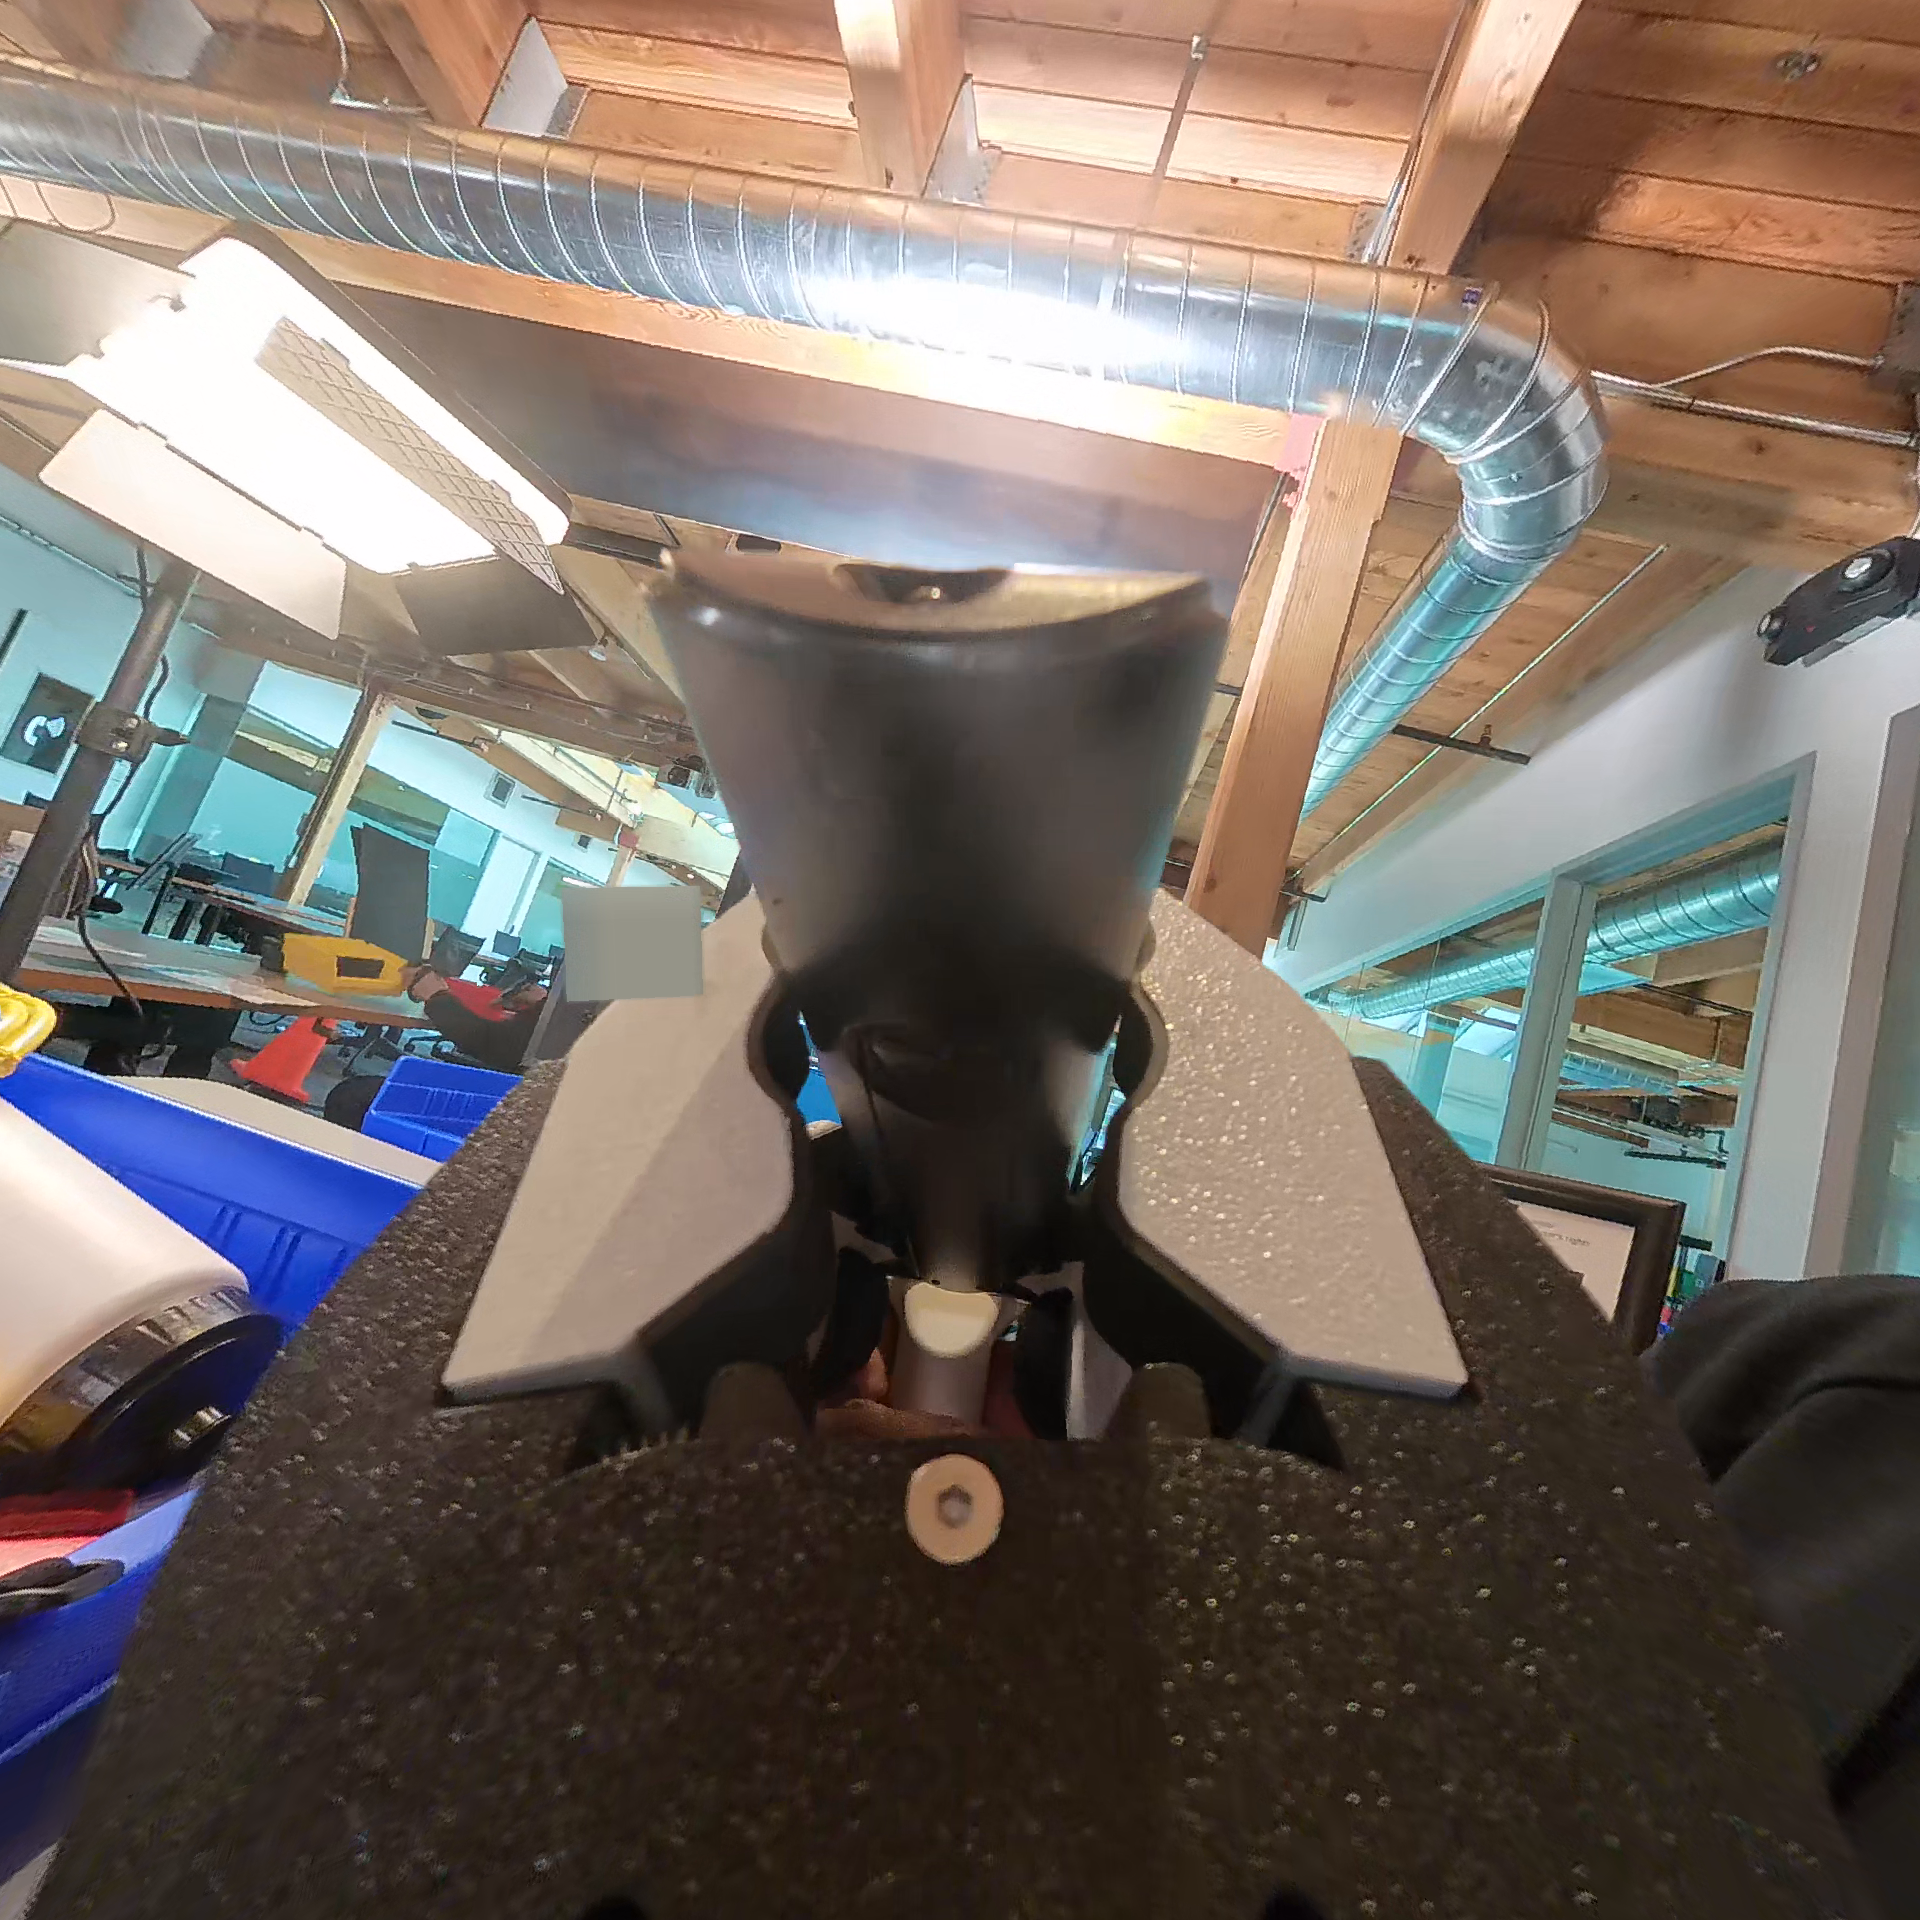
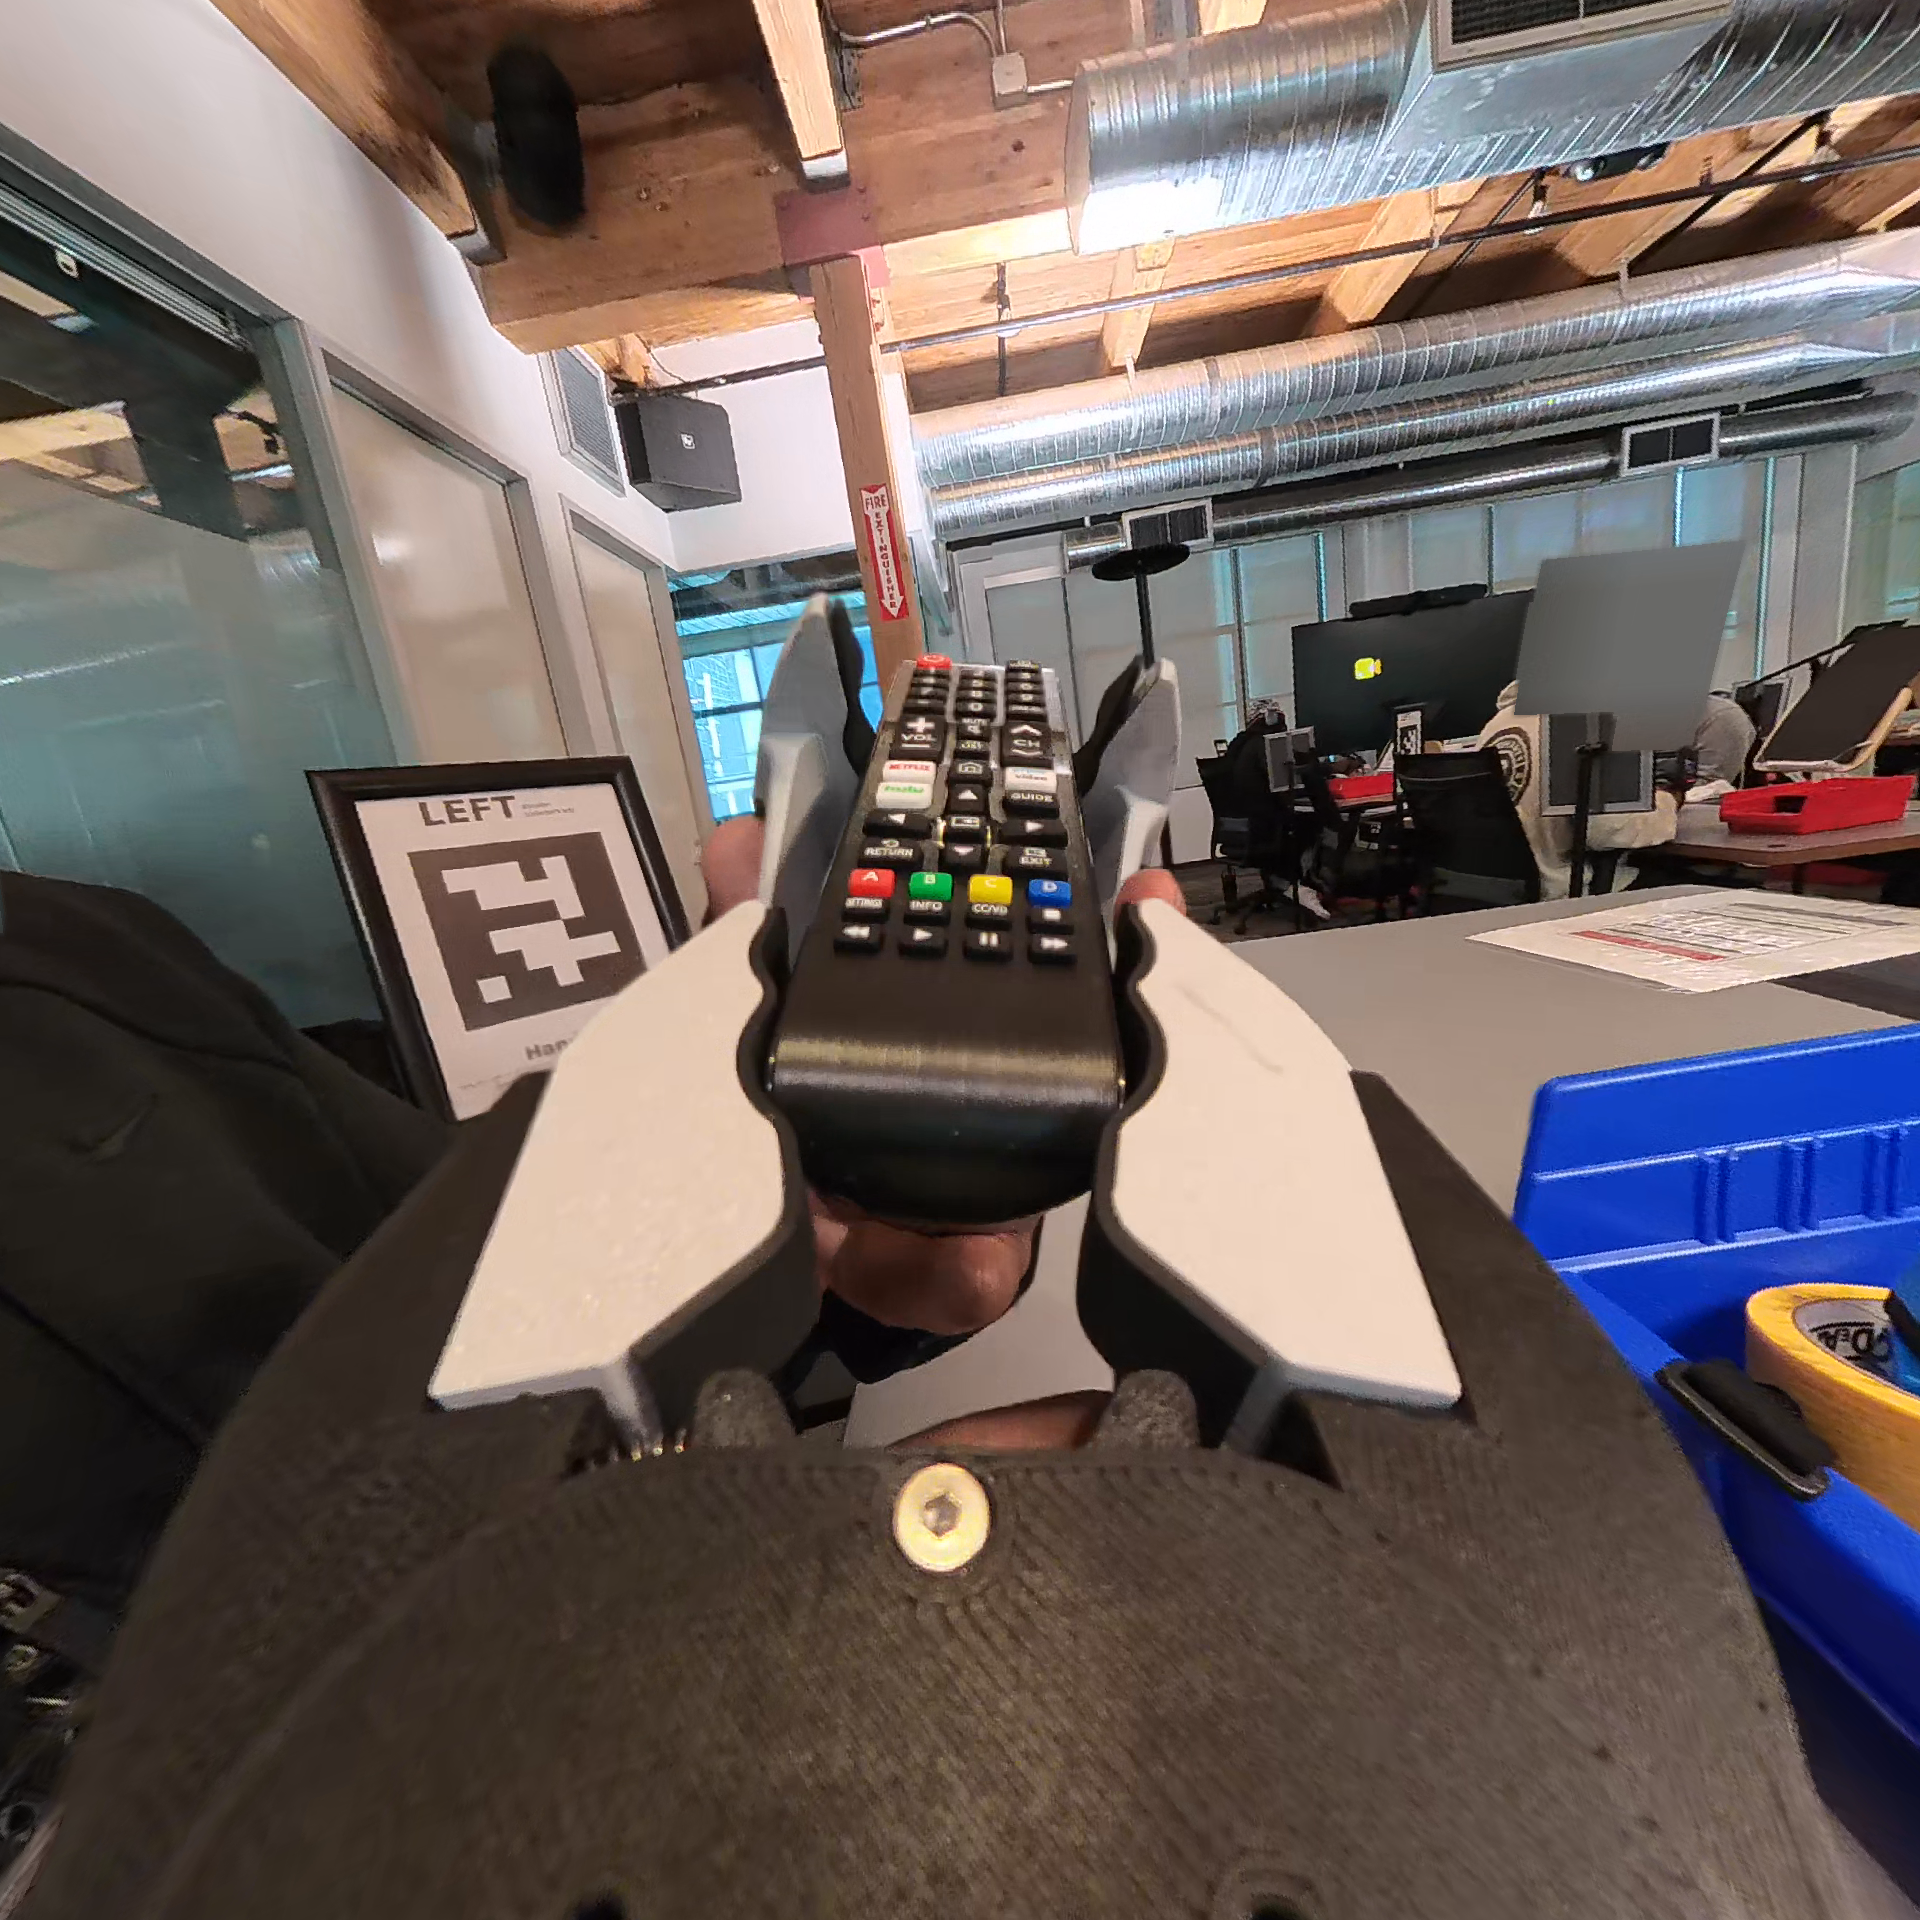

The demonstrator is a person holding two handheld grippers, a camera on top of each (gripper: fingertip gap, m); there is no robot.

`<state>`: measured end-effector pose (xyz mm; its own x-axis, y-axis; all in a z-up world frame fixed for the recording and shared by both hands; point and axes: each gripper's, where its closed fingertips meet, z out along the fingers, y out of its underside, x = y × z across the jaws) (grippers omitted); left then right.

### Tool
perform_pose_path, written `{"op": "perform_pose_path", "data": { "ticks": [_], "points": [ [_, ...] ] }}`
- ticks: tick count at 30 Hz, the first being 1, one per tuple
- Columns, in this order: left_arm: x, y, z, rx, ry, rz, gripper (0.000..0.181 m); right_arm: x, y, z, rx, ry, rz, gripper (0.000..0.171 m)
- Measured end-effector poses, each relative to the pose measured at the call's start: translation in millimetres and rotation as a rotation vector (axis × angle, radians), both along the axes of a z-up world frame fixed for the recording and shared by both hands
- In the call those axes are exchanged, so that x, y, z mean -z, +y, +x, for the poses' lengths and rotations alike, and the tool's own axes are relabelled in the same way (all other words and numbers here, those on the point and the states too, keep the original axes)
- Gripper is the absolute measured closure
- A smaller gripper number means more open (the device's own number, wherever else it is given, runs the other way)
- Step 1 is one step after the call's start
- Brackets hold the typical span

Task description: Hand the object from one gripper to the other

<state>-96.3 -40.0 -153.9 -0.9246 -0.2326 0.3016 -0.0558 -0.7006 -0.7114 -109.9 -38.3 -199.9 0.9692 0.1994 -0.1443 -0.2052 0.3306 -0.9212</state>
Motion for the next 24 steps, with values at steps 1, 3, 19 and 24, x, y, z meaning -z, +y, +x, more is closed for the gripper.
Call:
{"op": "perform_pose_path", "data": {
  "ticks": [1, 3, 19, 24],
  "points": [
    [-0.2, 1.1, 0.4, -0.005, 0.005, -0.003, 0.122, 0.5, 1.1, 0.6, 0.016, -0.011, -0.007, 0.111],
    [-0.2, 5.0, 4.4, -0.033, 0.041, -0.009, 0.123, 3.6, 3.8, 7.4, 0.124, -0.079, -0.038, 0.11],
    [15.7, -6.3, 14.5, 0.101, 0.256, 0.056, 0.122, 5.1, -0.7, 14.0, 0.807, -0.891, -0.125, 0.145],
    [10.3, 12.8, 10.3, -0.148, -0.025, 0.281, 0.105, 4.9, -9.8, 14.1, 0.536, -0.643, -0.134, 0.146]
  ]
}}
